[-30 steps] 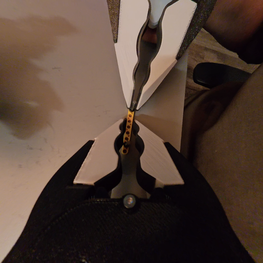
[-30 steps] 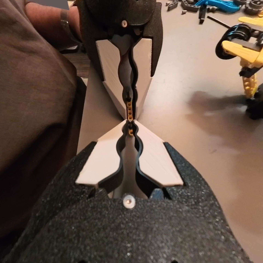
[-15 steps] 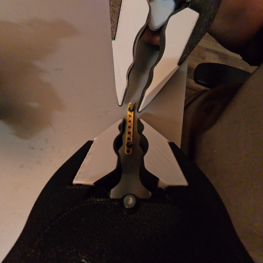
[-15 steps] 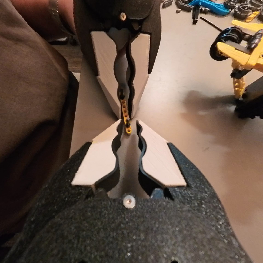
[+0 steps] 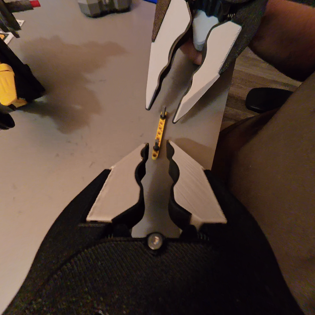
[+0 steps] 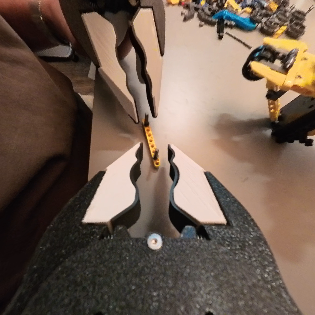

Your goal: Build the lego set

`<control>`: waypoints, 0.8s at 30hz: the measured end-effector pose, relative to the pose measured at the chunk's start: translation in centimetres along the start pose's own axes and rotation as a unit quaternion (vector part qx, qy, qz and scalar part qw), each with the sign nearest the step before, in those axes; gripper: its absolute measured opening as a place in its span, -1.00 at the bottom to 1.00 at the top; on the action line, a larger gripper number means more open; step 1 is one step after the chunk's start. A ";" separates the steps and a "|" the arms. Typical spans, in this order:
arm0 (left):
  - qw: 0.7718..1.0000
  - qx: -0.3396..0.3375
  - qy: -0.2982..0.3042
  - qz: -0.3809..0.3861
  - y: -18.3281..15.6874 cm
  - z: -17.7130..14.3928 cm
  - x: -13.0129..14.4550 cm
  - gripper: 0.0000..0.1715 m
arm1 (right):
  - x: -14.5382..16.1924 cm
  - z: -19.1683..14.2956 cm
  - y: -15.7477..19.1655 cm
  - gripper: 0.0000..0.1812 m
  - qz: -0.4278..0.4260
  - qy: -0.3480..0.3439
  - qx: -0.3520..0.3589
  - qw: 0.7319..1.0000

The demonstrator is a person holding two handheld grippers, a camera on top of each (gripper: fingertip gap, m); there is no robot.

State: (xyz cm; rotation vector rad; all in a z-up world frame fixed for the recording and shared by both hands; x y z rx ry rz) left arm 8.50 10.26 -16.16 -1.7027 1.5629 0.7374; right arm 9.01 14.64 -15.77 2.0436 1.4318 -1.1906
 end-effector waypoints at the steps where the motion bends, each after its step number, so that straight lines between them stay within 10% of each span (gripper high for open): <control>1: 1.000 -0.005 -0.005 0.001 0.1 -0.1 -0.1 -0.78 | -0.5 0.0 -0.1 -0.67 -0.001 -0.013 0.008 1.000; 24: 1.000 -0.014 -0.001 -0.011 0.0 0.1 -0.1 -0.92 | 1.2 -0.2 -0.4 -0.66 0.008 0.032 0.031 0.999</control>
Point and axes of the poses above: each gripper's, where its closed fingertips meet, z out along the fingers, x out of its underside, y = z × x across the jaws, the point moved 1 cm from there along -z, back along the fingers, and after that the axes turned 5 degrees about -z, right-handed, at the moved point
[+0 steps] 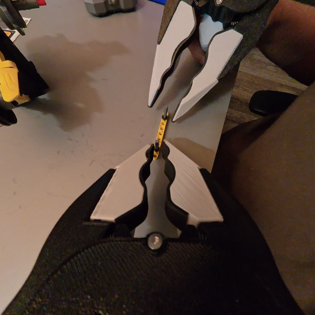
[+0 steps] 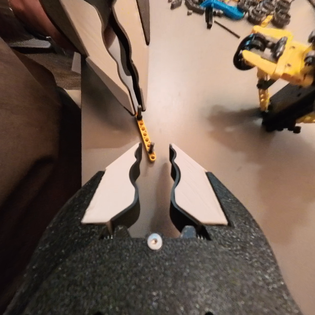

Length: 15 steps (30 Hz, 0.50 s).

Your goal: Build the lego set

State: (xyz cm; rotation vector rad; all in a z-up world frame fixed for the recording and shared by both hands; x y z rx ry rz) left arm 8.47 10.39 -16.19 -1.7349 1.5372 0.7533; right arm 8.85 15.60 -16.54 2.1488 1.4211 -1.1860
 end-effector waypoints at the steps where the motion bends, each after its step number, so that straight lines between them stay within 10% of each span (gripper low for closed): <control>1: 1.000 0.001 -0.002 -0.001 0.0 0.0 -0.1 -0.93 | 0.0 -0.1 0.1 -0.66 0.001 -0.001 -0.003 1.000; 15: 1.000 -0.008 0.002 -0.012 0.0 0.2 0.0 -0.96 | -0.2 2.0 0.9 -0.85 -0.032 0.033 -0.031 0.998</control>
Point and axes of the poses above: each gripper's, where its closed fingertips meet, z out along the fingers, x out of its underside, y = z × x across the jaws, the point moved 1 cm from there along -z, back along the fingers, and after that the axes turned 5 degrees about -z, right-handed, at the moved point
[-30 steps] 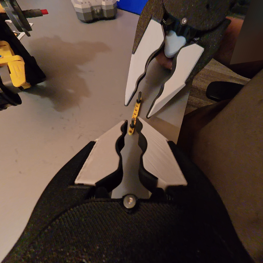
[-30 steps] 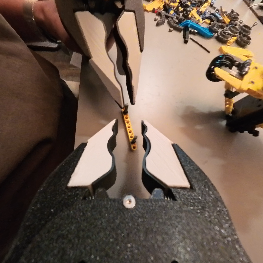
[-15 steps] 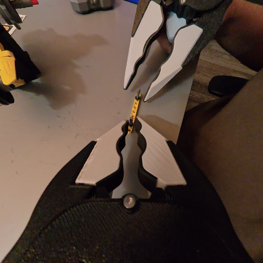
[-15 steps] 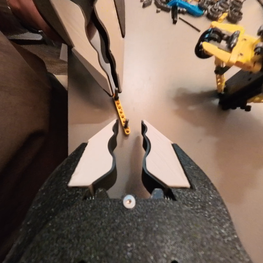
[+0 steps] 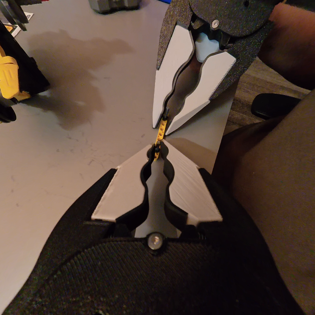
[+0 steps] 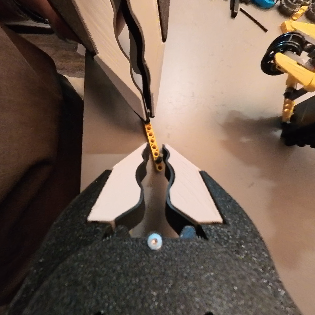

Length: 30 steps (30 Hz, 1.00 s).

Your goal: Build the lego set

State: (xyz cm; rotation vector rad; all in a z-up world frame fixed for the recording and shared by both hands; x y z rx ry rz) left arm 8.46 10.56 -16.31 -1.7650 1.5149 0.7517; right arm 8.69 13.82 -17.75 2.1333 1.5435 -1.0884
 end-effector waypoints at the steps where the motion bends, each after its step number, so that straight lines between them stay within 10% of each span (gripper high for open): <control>1: 1.000 0.000 0.000 0.000 0.0 0.0 0.0 -0.95 | 0.0 0.0 0.0 -0.87 0.001 0.000 -0.002 1.000; 30: 0.999 -0.031 0.008 0.010 0.6 0.1 0.2 -0.97 | 0.1 0.1 0.2 -0.92 0.018 0.000 -0.027 0.999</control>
Point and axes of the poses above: each gripper's, where its closed fingertips meet, z out along the fingers, x out of its underside, y = z × x across the jaws, the point moved 1 cm from there along -z, back along the fingers, and after that the axes turned 5 degrees about -z, right-handed, at the moved point
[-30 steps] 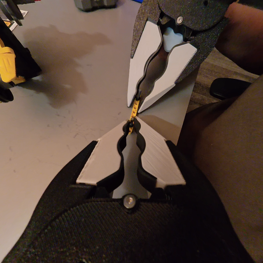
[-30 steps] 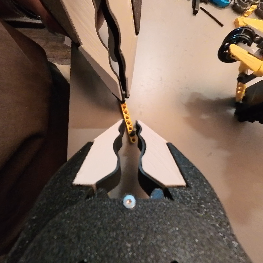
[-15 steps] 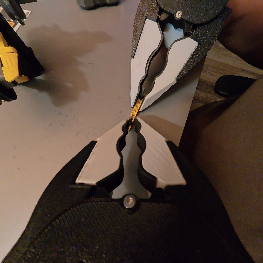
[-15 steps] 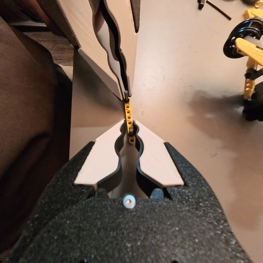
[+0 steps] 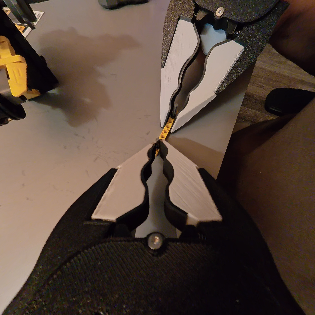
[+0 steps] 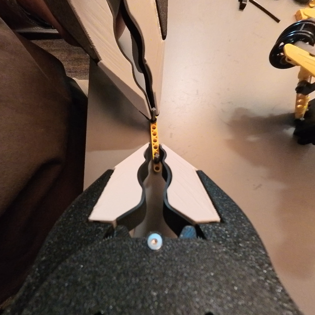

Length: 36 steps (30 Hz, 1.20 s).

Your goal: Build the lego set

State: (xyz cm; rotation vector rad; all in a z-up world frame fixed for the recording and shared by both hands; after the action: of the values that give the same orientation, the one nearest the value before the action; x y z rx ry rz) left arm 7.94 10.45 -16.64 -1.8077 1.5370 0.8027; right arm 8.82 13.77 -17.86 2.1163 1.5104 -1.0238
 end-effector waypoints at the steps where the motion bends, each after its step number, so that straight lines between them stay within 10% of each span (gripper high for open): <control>1: 1.000 -0.001 0.000 0.001 0.0 0.0 0.0 -0.97 | 0.0 0.0 0.0 -0.92 0.000 0.000 0.000 1.000; 36: 1.000 -0.004 -0.010 -0.016 0.5 -0.8 0.2 -0.85 | 0.5 -2.0 -1.0 -0.67 0.037 -0.033 0.029 0.998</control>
State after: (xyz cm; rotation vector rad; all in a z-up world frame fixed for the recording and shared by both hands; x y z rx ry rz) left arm 7.48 9.68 -16.33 -1.8197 1.4897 0.8111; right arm 8.71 15.77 -16.77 2.1390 1.3780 -1.1111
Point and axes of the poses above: each gripper's, where its closed fingertips meet, z out along the fingers, x out of its underside, y = z × x across the jaws, the point moved 1 cm from there along -z, back along the fingers, and after that the axes turned 5 degrees about -z, right-handed, at the moved point
